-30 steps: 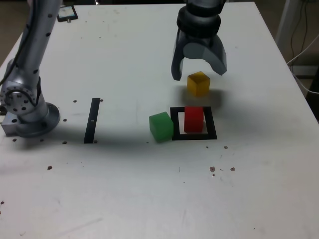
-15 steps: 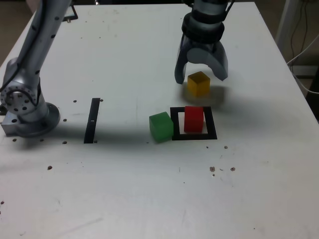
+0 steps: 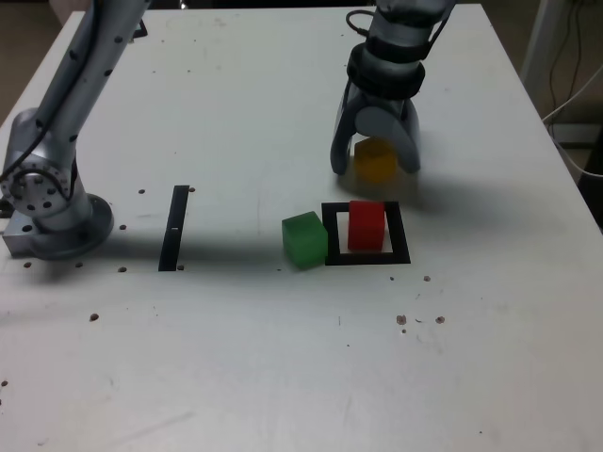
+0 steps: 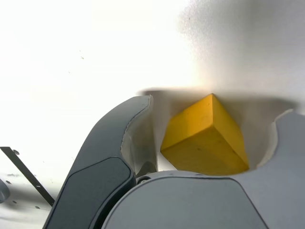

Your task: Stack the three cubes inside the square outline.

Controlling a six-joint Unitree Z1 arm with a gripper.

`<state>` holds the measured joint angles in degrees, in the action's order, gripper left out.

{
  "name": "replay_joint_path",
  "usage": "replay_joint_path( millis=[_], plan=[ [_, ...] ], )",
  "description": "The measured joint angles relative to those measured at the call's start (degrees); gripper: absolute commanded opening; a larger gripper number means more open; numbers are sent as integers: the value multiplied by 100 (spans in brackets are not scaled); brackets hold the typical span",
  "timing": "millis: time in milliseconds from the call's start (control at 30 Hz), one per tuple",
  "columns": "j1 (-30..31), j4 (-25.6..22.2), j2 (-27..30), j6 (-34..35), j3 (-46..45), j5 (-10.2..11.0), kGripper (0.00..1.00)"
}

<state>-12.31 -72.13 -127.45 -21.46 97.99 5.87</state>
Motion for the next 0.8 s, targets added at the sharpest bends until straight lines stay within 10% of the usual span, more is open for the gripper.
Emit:
replay_joint_path(
  millis=[500, 800],
  plan=[
    [4, 17, 0, -44, 162, 40, 27],
    [87, -122, -3, -48, 305, 7, 26]
  ],
)
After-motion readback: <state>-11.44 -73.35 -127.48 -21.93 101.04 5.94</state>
